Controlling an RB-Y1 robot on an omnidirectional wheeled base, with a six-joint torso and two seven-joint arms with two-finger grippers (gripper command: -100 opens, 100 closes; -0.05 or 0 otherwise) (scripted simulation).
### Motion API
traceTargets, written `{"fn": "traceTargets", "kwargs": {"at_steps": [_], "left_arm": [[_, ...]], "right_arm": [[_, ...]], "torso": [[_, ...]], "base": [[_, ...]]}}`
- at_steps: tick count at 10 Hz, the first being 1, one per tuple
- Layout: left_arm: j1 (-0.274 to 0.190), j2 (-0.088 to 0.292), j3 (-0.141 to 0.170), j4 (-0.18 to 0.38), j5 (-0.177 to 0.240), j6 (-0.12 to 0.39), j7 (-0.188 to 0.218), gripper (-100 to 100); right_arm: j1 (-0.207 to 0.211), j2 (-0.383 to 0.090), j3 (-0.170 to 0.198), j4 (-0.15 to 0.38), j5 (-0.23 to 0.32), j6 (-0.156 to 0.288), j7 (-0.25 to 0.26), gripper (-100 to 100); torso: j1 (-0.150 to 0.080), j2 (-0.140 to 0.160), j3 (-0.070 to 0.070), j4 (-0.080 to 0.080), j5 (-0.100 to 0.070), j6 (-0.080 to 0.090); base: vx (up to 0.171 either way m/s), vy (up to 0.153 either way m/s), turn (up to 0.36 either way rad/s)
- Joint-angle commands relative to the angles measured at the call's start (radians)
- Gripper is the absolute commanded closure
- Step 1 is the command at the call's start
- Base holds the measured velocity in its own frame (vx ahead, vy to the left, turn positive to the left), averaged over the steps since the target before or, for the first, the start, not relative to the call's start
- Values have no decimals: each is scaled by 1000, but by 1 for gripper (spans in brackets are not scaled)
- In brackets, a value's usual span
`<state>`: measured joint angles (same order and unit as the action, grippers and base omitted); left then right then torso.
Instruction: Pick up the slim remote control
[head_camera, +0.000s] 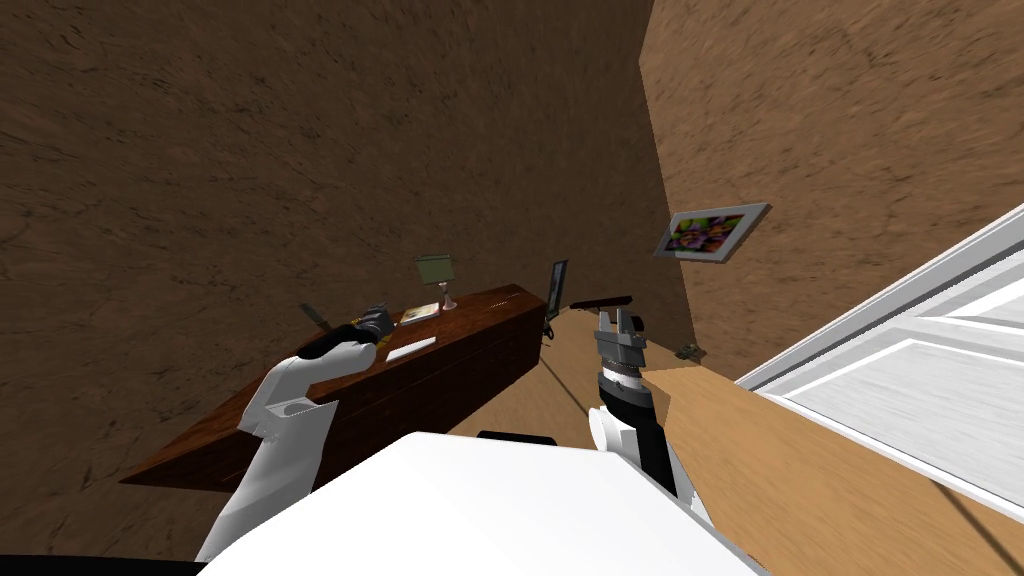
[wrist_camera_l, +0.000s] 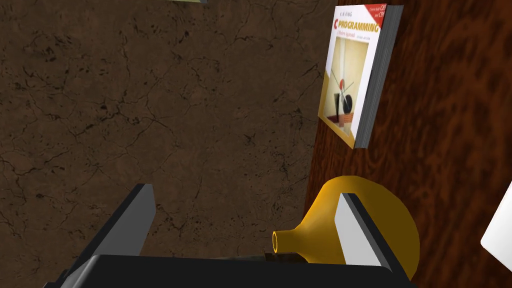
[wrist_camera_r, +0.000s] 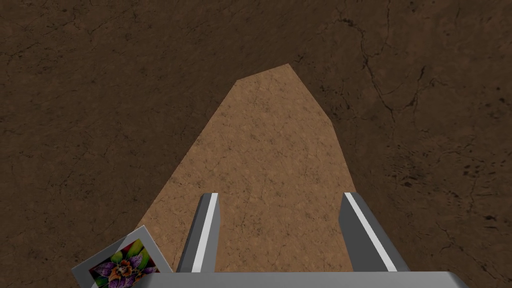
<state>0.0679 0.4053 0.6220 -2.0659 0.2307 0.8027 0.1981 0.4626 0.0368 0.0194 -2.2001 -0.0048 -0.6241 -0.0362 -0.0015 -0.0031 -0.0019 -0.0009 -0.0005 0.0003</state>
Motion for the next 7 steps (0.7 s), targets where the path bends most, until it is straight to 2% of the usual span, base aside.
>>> {"fn": "traceTargets", "kwargs": {"at_steps": [1, 2, 4, 5, 7], "left_arm": [[-1, 2, 3, 1, 4, 45, 2, -100], [-19, 23, 22, 27, 29, 74, 13, -100], [-19, 23, 22, 27, 29, 128, 13, -100], [-36, 45, 38, 53, 53, 159, 22, -100], [-36, 45, 38, 53, 53, 208, 22, -100]], "right_arm": [[0, 0, 0, 0, 0, 0, 0, 0], [0, 0, 0, 0, 0, 0, 0, 0], [0, 0, 0, 0, 0, 0, 0, 0], [0, 0, 0, 0, 0, 0, 0, 0], [0, 0, 0, 0, 0, 0, 0, 0]], "torso": [[0, 0, 0, 0, 0, 0], [1, 1, 0, 0, 0, 0], [1, 0, 0, 0, 0, 0], [1, 1, 0, 0, 0, 0], [1, 0, 0, 0, 0, 0]], "base": [[12, -16, 0], [21, -29, 23], [22, -23, 8], [24, -25, 12], [23, -22, 6]]}}
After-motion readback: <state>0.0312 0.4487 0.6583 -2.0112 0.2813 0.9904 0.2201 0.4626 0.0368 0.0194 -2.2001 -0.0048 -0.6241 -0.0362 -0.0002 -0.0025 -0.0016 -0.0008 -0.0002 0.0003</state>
